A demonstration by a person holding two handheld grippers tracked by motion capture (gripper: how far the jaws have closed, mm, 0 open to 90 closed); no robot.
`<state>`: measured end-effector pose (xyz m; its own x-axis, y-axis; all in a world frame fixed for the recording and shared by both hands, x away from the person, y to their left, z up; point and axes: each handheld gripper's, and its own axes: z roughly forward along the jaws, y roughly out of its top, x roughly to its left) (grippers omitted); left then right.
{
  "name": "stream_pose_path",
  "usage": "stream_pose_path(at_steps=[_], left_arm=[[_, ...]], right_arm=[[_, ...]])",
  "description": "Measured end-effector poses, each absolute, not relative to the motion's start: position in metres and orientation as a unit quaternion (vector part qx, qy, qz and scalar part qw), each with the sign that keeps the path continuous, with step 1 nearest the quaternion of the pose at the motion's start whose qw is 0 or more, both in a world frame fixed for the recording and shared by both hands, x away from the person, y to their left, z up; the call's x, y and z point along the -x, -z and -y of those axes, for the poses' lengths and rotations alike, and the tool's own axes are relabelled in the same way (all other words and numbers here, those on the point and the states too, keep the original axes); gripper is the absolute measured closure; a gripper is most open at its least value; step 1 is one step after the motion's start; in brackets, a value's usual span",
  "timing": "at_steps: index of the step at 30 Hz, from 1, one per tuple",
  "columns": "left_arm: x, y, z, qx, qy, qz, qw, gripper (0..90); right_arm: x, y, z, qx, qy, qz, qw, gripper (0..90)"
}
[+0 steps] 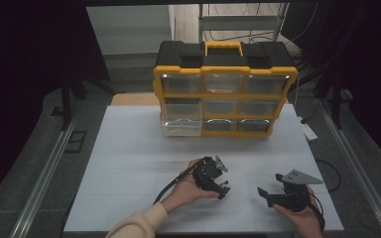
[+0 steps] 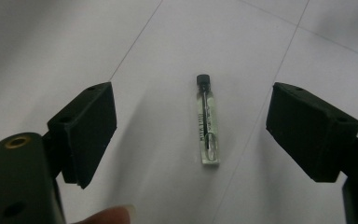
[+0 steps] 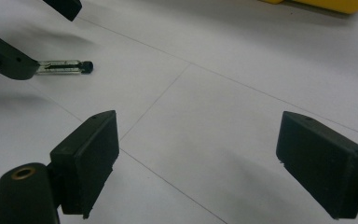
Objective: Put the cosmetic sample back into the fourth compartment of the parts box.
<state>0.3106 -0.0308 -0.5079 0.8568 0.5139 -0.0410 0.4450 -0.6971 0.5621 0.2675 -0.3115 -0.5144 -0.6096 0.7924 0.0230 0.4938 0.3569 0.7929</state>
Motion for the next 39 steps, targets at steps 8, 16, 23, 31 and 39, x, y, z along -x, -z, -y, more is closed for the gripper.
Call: stream_pose_path(at_steps=[8,16,23,31,39], left_arm=[[-0.3107,0.5129,0.0326,-0.925,-0.06,-0.253,0.277,22.5],[-0.3095,0.5152,0.0343,-0.932,-0.057,-0.24,0.267,39.5],[-0.3087,0.5142,0.0344,-0.935,-0.046,-0.23,0.266,53.1],[-0.308,0.5134,0.0342,-0.935,-0.044,-0.228,0.267,73.6],[-0.306,0.5134,0.0349,-0.936,-0.049,-0.221,0.269,81.0]], right_arm=[[-0.2676,0.5145,0.3116,-0.401,-0.401,-0.803,0.186,13.6],[-0.2677,0.5147,0.3116,-0.4,-0.4,-0.803,0.187,13.6],[-0.2678,0.5148,0.3114,-0.4,-0.399,-0.803,0.187,13.6],[-0.2678,0.5148,0.3115,-0.401,-0.399,-0.803,0.187,13.6],[-0.2679,0.5148,0.3119,-0.401,-0.399,-0.803,0.187,13.6]])
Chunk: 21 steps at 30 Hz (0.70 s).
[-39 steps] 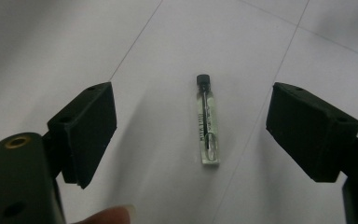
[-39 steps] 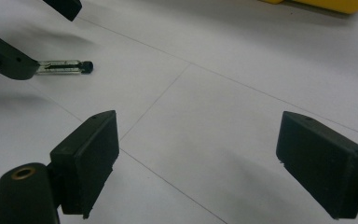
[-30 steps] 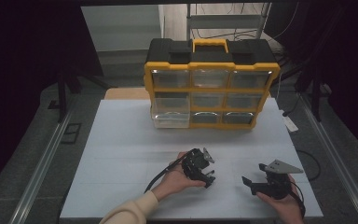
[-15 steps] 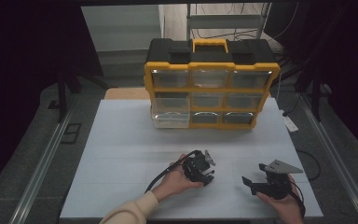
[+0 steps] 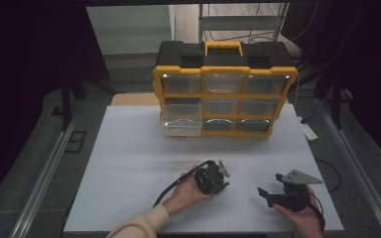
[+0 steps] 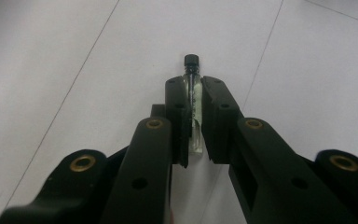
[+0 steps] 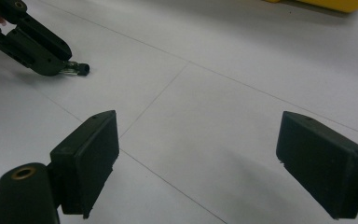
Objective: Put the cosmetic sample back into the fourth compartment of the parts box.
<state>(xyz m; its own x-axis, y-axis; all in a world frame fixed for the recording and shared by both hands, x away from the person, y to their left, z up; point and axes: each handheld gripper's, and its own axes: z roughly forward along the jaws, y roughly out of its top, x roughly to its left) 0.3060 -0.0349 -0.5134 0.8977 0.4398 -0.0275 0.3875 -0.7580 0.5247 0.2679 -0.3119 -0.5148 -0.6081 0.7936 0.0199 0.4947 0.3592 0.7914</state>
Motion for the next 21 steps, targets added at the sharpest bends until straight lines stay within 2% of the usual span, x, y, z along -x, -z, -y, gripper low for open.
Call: stream_pose_path(at_steps=[21], left_arm=[[-0.308,0.5,0.021,-0.924,-0.044,-0.227,0.304,81.1]], right_arm=[[-0.268,0.515,0.312,-0.403,-0.397,-0.803,0.188,13.6]])
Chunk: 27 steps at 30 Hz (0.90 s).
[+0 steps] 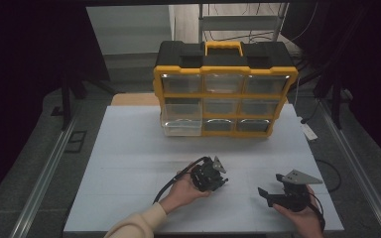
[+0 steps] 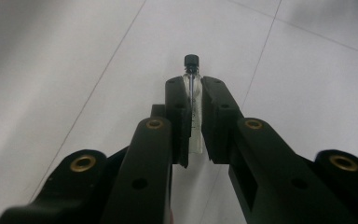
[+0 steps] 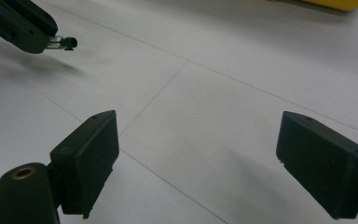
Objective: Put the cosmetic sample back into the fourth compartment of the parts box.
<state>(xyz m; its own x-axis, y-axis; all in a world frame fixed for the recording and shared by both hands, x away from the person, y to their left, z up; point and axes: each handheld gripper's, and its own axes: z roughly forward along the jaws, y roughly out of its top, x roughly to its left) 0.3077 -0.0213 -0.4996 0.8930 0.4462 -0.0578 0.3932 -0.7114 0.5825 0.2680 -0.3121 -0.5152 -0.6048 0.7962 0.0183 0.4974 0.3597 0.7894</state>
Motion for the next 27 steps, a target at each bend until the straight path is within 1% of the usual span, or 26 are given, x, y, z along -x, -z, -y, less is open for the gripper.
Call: stream_pose_path(at_steps=[19,27], left_arm=[[-0.304,0.479,-0.002,-0.909,-0.05,-0.226,0.346,81.0],[-0.302,0.468,-0.013,-0.896,-0.061,-0.229,0.376,81.1]], right_arm=[[-0.268,0.515,0.312,-0.403,-0.397,-0.803,0.187,13.6],[-0.268,0.515,0.313,-0.403,-0.397,-0.803,0.187,13.6]])
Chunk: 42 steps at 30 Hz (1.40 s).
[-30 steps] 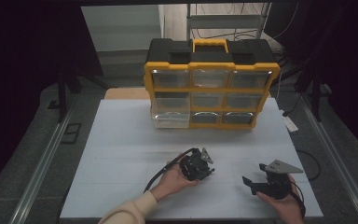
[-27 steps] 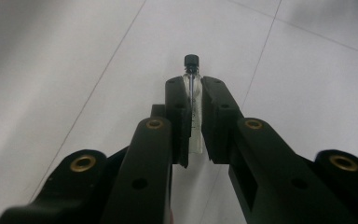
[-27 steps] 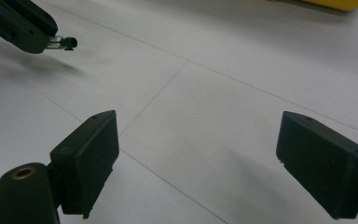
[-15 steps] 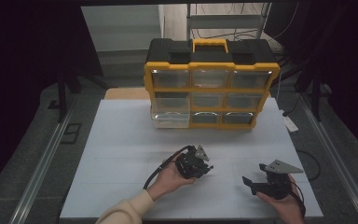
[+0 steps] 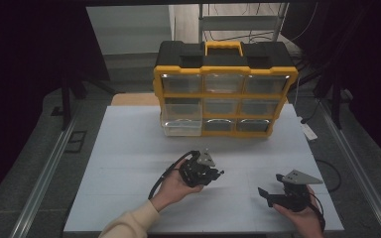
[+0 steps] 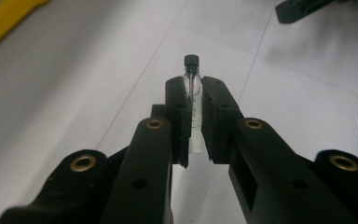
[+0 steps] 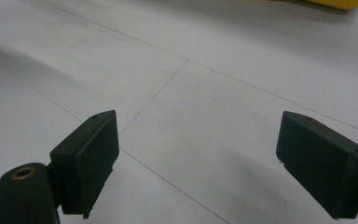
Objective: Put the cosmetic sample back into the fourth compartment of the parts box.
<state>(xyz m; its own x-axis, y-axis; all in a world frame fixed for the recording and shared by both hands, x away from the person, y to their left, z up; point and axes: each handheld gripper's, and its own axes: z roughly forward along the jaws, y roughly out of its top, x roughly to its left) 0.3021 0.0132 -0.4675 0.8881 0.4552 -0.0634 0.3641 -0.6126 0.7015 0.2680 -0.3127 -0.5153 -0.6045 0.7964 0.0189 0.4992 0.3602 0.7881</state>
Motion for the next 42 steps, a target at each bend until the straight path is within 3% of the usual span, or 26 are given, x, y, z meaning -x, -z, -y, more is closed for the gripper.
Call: stream_pose_path(at_steps=[42], left_arm=[[-0.302,0.41,-0.077,-0.824,-0.116,-0.272,0.484,81.1]], right_arm=[[-0.269,0.516,0.313,-0.411,-0.389,-0.802,0.19,14.1]])
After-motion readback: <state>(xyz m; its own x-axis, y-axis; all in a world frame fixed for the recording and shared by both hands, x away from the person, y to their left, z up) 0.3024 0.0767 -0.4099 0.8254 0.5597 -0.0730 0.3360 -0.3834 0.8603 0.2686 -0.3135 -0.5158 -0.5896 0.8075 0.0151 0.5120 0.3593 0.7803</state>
